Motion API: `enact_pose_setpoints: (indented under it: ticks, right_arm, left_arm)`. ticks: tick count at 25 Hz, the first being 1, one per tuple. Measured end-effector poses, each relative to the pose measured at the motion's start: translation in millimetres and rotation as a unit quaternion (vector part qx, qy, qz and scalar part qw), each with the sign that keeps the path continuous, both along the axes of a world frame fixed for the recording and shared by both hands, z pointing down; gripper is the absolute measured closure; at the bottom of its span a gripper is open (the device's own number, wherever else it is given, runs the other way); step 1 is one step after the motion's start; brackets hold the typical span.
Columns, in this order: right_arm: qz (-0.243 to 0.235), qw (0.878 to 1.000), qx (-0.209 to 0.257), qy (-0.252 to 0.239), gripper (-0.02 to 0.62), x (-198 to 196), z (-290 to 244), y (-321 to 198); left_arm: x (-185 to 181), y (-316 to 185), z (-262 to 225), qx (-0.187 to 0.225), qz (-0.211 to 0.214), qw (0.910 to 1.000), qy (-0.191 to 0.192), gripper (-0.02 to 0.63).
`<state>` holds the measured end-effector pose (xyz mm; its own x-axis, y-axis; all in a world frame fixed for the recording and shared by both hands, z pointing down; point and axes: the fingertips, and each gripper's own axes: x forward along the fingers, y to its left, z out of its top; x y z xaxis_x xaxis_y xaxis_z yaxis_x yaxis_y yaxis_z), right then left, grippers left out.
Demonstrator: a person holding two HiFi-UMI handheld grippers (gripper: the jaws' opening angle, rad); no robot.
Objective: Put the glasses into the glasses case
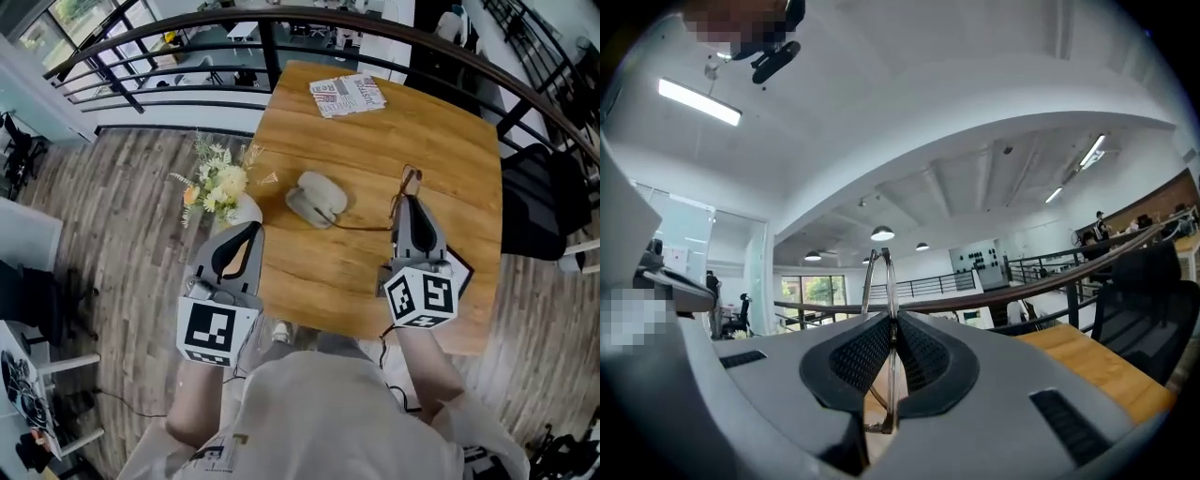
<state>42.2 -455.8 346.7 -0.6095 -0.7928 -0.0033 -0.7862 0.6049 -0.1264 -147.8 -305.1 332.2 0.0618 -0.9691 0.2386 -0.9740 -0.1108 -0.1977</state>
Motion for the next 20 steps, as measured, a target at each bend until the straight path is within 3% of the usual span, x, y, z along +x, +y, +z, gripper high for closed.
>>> enact_pose_setpoints:
  ticks: [9, 15, 20]
  right_arm:
    - [-0.035, 0.994, 0.042, 0.098, 0.549, -58.4, 68.8, -63.3]
    - [-0.062, 0.983, 0.025, 0.171, 0.549, -96.3, 134.4, -81.9]
    - [-0.070, 0.977, 0.015, 0.202, 0.549, -117.9, 180.1, -90.4]
  left_arm:
    - [-20.0, -38.3, 66.5, -0.052, -0.045, 0.9971, 0.033, 0.589]
    - [-36.6, -56.5, 104.4, -0.071, -0.074, 0.9929, 0.060, 0.589]
    - [-47.7, -65.1, 137.5, -0.087, -0.093, 0.9894, 0.069, 0.589]
